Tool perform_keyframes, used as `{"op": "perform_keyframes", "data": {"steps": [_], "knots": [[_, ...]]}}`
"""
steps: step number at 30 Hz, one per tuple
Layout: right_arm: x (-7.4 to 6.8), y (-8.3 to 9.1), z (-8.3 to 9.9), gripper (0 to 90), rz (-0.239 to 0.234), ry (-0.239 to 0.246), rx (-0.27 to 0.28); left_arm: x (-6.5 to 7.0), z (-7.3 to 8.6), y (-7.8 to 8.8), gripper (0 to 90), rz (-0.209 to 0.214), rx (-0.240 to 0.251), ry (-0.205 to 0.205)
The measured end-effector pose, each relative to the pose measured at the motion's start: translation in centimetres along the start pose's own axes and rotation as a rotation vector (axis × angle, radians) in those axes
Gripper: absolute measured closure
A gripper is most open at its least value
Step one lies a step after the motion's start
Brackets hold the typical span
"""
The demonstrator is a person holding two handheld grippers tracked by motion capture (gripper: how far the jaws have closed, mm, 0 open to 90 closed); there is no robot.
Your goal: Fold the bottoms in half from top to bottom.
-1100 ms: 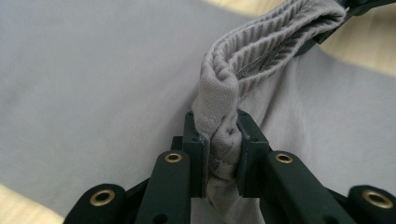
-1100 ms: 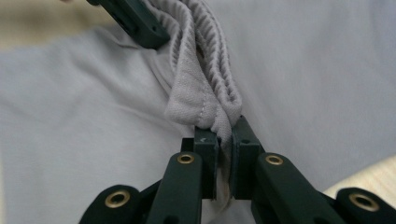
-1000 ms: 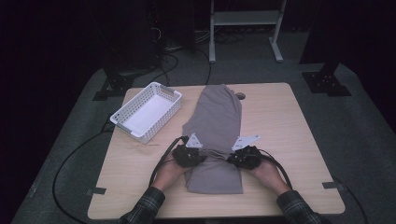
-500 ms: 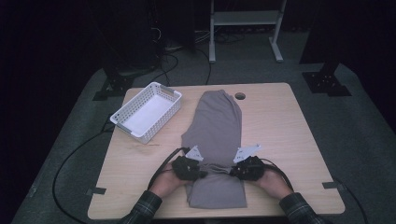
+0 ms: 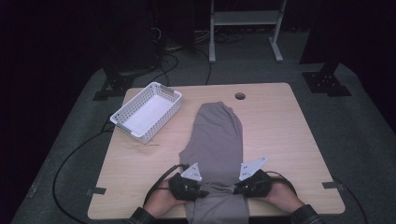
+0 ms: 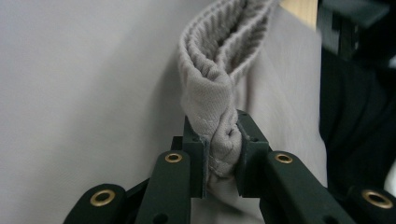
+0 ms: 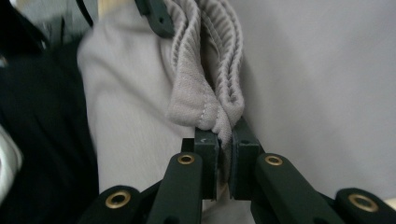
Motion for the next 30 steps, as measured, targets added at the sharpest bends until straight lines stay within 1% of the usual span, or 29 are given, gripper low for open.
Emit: {"op": "perform_keyframes", "data": {"steps": [2,3,4,5,7,10,12,13,14,15,16,17,18,20,21,22,23,24,25,26,27,28,29,30], "knots": [[0.8,0.8,-1.1,83.5,0.005,-0.028,0.046,-1.0,-1.2,0.9,76.9,-0.008,0.047,0.013],[1.4,1.2,-1.6,83.5,0.015,-0.028,0.064,-1.6,-1.7,1.3,76.9,-0.014,0.061,0.015],[1.9,1.5,-2.2,83.5,0.023,-0.039,0.083,-2.5,-2.5,1.8,76.8,-0.029,0.082,0.024],[2.9,1.7,-2.9,83.5,0.04,-0.053,0.102,-2.9,-2.9,1.9,76.8,-0.032,0.092,0.029],[3.8,1.8,-3.4,83.5,0.047,-0.057,0.112,-3.9,-3.4,2.1,76.8,-0.043,0.099,0.041],[5.5,1.7,-4.2,83.4,0.072,-0.084,0.129,-5.6,-4.1,2.2,76.7,-0.062,0.114,0.067],[6.6,1.4,-4.5,83.4,0.083,-0.104,0.131,-6.9,-4.1,2.0,76.4,-0.078,0.105,0.081],[7.1,1.1,-4.6,83.4,0.093,-0.114,0.125,-7.5,-4.2,1.9,76.3,-0.083,0.104,0.095],[7.7,0.8,-4.6,83.4,0.103,-0.122,0.12,-8.4,-4.1,1.6,76.3,-0.095,0.095,0.109],[8.3,0.3,-4.6,83.4,0.117,-0.134,0.113,-8.8,-4.0,1.4,76.2,-0.101,0.086,0.114],[8.6,0.1,-4.6,83.4,0.122,-0.137,0.112,-9.6,-4.0,1.1,76.1,-0.114,0.081,0.121],[9.1,-0.3,-4.6,83.4,0.127,-0.151,0.109,-10.0,-3.9,1.0,76.0,-0.119,0.078,0.125],[9.3,-0.6,-4.5,83.4,0.133,-0.157,0.104,-10.4,-4.0,0.7,75.7,-0.125,0.079,0.139],[10.0,-1.1,-4.1,82.9,0.157,-0.174,0.086,-11.4,-4.0,0.3,74.9,-0.146,0.073,0.136],[10.3,-1.4,-4.0,82.5,0.166,-0.182,0.083,-11.7,-4.0,0.0,74.1,-0.161,0.069,0.144],[10.6,-1.6,-3.8,81.0,0.181,-0.187,0.079,-12.2,-3.9,-0.2,72.5,-0.187,0.056,0.14],[11.2,-1.8,-3.7,76.2,0.215,-0.196,0.078,-12.6,-3.8,-0.3,68.6,-0.216,0.051,0.141],[11.4,-1.9,-3.6,72.0,0.233,-0.208,0.076,-13.1,-3.6,-0.3,63.8,-0.263,0.035,0.146],[11.7,-1.9,-3.5,68.4,0.256,-0.211,0.072,-13.5,-3.4,-0.2,60.6,-0.298,0.021,0.145],[12.0,-1.8,-3.4,66.1,0.28,-0.212,0.07,-13.7,-3.2,0.0,56.2,-0.322,0.026,0.154],[12.2,-1.5,-3.4,63.3,0.29,-0.222,0.078,-13.9,-3.2,0.3,51.9,-0.333,0.04,0.162],[12.4,-1.1,-3.4,60.6,0.291,-0.235,0.094,-13.8,-3.2,0.8,50.0,-0.329,0.061,0.17],[12.4,-0.5,-3.5,60.6,0.289,-0.243,0.112,-13.6,-3.3,1.2,47.6,-0.32,0.068,0.177],[12.3,0.0,-3.6,59.8,0.284,-0.244,0.13,-13.4,-3.3,1.5,46.1,-0.316,0.073,0.174]]}}
Point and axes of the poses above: each handheld gripper's, and its own axes: y roughly backward along the jaws, z roughly out of its underside, x roughly to its right, the point moved 10 cm from there along -y, roughly forward along the jaws, and after that the axes turned 5 degrees about z, right-handed, at the moved point
